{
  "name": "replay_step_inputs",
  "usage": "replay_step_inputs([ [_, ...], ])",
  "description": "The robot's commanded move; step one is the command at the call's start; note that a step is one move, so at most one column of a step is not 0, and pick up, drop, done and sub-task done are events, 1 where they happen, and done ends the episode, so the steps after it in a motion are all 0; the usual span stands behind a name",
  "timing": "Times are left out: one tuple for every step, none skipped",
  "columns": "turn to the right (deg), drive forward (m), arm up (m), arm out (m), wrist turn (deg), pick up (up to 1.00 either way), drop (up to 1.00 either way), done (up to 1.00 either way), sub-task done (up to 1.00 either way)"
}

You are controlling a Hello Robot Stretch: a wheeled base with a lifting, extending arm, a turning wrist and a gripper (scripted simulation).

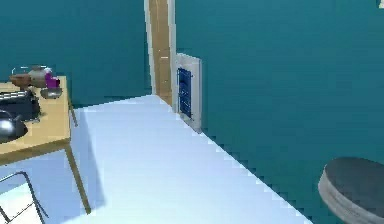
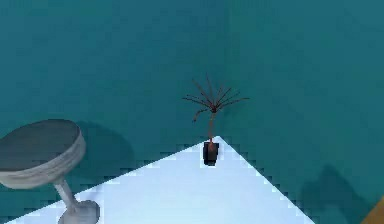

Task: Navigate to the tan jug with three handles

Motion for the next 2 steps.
replay_step_inputs([
  [0.0, 1.00, 0.00, 0.00, 0.0, 0.00, 0.00, 0.00, 0.00],
  [-12.0, 0.00, 0.00, 0.00, 0.0, 0.00, 0.00, 0.00, 0.00],
])
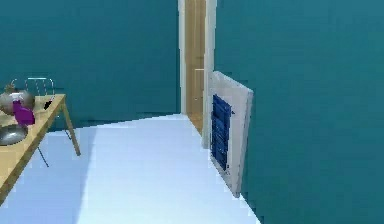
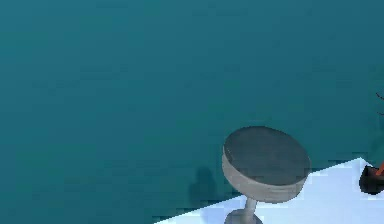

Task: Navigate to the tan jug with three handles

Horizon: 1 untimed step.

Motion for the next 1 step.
replay_step_inputs([
  [0.0, 0.05, 0.00, 0.00, 0.0, 0.00, 0.00, 0.00, 0.00],
])
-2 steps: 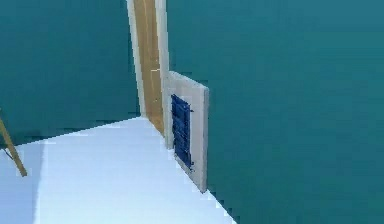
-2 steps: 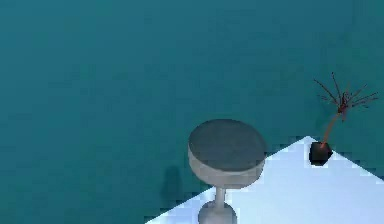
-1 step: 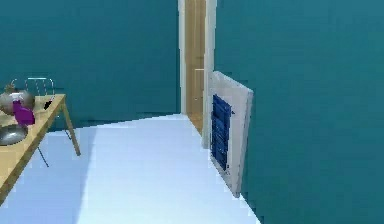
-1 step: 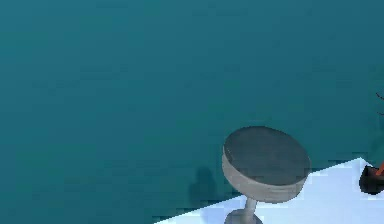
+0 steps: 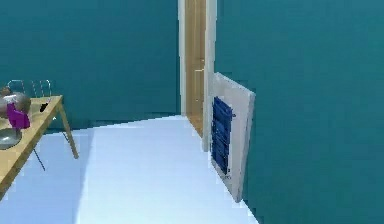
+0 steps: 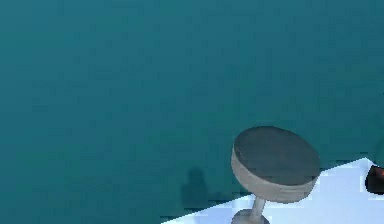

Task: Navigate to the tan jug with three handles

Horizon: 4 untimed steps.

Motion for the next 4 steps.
replay_step_inputs([
  [-21.0, 0.00, 0.00, 0.00, 0.0, 0.00, 0.00, 0.00, 0.00],
  [0.0, 0.90, 0.00, 0.00, 0.0, 0.00, 0.00, 0.00, 0.00],
  [-36.0, 0.00, 0.00, 0.00, 0.0, 0.00, 0.00, 0.00, 0.00],
  [0.0, 0.00, 0.00, 0.00, 0.0, 0.00, 0.00, 1.00, 0.00],
])
